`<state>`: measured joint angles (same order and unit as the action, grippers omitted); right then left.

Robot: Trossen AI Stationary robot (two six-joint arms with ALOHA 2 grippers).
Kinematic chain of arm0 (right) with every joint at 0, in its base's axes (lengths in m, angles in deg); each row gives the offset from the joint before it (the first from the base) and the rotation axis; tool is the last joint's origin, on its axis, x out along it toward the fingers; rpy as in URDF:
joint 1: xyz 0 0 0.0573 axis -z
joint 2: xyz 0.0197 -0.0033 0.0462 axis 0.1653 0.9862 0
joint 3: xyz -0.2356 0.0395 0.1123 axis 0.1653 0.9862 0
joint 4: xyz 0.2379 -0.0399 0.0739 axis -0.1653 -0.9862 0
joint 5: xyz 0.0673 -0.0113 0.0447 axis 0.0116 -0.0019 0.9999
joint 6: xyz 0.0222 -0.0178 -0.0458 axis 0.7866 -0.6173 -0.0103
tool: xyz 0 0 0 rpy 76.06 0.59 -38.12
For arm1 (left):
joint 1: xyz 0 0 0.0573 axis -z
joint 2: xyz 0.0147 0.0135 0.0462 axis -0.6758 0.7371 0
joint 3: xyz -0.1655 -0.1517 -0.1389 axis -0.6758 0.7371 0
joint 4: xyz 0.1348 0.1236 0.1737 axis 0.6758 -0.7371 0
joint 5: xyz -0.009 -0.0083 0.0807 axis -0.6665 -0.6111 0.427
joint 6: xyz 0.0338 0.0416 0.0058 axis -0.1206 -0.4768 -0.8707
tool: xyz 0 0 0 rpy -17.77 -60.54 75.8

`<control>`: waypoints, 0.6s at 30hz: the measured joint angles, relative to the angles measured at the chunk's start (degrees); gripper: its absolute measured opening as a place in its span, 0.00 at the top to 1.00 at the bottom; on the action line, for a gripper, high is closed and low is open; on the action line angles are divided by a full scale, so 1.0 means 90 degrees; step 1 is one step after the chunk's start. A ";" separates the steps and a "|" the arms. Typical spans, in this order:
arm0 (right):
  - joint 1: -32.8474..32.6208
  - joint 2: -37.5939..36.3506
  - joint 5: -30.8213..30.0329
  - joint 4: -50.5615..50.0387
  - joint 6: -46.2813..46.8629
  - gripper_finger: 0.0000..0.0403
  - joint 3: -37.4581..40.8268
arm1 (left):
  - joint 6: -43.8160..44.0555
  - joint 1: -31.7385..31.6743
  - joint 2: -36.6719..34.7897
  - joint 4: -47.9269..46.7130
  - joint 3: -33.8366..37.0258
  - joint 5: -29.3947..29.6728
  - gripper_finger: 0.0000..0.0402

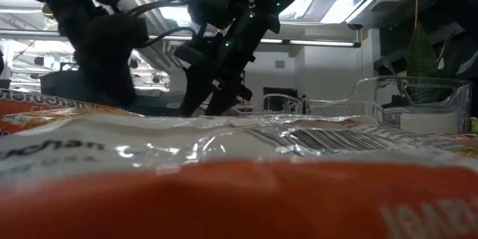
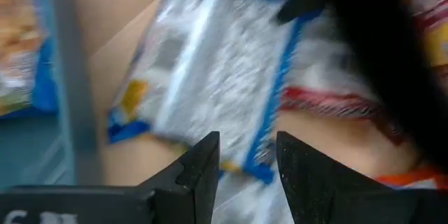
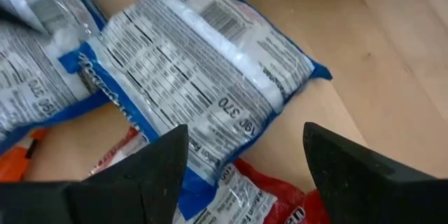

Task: Sort Maruchan noodles
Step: Put the blue noodle pack into the blue bin

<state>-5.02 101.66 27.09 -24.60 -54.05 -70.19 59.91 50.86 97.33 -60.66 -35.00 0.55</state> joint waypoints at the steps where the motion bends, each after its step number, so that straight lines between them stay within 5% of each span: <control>1: -0.0002 0.0003 0.0001 -0.0022 0.0000 0.34 0.0000 | 0.0002 -0.0017 -0.0002 -0.0174 0.0009 0.0064 0.66; 13: -0.0002 0.0008 0.0113 0.0012 -0.0093 0.34 0.0000 | -0.0202 -0.0440 -0.0093 -0.0254 0.0009 0.0896 0.66; 18: -0.0035 0.0008 0.0383 0.0147 -0.0969 0.34 0.0000 | -0.0317 -0.0494 -0.0288 0.0203 0.0010 0.0408 0.66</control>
<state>-5.33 101.73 30.54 -23.28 -62.77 -70.19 57.06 46.41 94.73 -58.83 -34.91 4.22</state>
